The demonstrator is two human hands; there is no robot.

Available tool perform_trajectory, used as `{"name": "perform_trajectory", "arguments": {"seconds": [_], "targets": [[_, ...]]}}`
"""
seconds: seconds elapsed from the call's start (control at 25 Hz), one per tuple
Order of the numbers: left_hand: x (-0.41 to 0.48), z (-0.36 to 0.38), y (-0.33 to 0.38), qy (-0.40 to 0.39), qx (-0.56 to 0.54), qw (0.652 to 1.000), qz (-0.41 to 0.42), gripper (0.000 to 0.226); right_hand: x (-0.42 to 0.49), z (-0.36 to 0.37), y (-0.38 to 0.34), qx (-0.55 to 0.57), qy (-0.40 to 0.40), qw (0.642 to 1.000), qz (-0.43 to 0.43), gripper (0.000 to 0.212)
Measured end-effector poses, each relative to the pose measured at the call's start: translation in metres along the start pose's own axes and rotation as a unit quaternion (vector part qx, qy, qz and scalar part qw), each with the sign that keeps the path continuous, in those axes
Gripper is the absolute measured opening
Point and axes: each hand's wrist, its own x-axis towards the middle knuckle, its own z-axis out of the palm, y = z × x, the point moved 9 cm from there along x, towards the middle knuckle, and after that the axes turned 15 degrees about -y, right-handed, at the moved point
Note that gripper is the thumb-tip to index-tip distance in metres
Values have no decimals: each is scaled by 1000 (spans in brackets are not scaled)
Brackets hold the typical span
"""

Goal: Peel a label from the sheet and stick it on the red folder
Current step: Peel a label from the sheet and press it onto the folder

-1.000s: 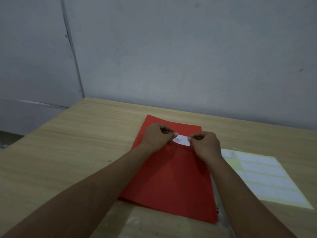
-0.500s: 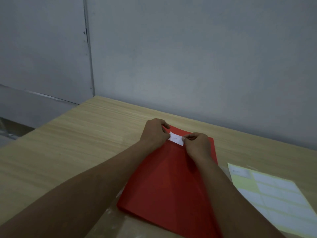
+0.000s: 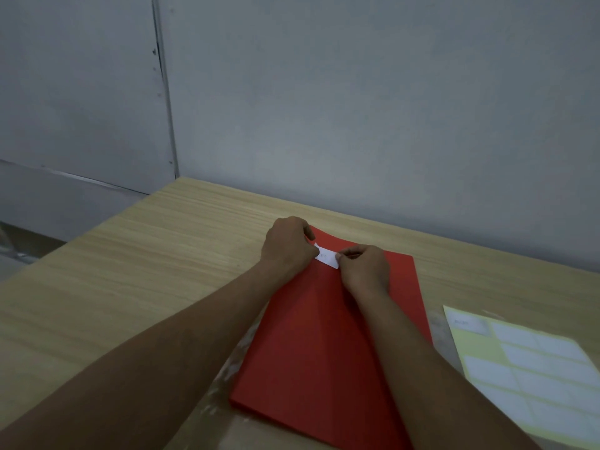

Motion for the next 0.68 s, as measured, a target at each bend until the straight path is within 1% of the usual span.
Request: {"name": "perform_trajectory", "arguments": {"seconds": [0.24,0.44,0.68], "targets": [[3,-1,-2,4,7,1000,-18,21,0,-1,1,14,2,1000,1,6],[5,2,-3,6,24,1000,-16,19,0,1,2,19,7,1000,-1,8],[2,4,-1,-4,14,1000,0,16,-1,1,2,15,16,1000,-6,8]]}}
